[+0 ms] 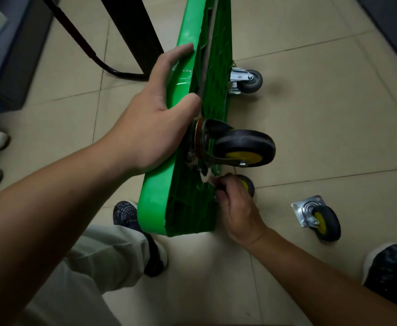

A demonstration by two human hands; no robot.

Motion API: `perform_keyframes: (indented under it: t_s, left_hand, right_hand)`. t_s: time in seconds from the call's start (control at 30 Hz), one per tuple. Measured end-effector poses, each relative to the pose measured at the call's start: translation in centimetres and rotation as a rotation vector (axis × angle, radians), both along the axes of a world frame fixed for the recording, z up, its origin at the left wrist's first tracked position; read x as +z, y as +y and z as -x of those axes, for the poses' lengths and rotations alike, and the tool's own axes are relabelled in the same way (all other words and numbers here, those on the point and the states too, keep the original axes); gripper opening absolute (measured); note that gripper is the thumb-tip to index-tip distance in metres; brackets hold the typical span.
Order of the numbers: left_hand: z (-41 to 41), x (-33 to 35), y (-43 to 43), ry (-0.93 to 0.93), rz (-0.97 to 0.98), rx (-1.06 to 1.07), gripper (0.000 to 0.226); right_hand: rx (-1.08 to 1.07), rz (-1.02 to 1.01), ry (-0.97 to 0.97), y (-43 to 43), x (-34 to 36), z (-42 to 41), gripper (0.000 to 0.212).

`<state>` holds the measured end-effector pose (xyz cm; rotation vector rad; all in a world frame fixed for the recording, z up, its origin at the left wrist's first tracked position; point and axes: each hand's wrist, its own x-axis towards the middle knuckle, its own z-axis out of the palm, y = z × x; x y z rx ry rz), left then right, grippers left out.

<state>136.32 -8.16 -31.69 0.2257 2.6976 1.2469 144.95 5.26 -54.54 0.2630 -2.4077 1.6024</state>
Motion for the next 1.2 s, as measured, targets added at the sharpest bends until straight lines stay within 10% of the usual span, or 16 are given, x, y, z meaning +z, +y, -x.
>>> perform_keyframes:
  t_s: [0.67,0.9,1.2]
  left_hand:
    - [-0.6,0.4,0.8,0.005,0.057,0.055,0.06]
    - [-0.7,0.4,0.9,0.019,0.084,0.051,0.062]
    - [-0.4,0.7,0.1,-0.008,0.12,-0.005,0.062]
  right_hand:
    - [0.291,-0.004,-0.417,0.5,7.7,-1.8,0.025]
    - [0.436,0.534,-1.161,0.7,16.7,-1.2,0.04]
    - [0.523,0.425,-1.193,2.0,16.2,-5.2,0.036]
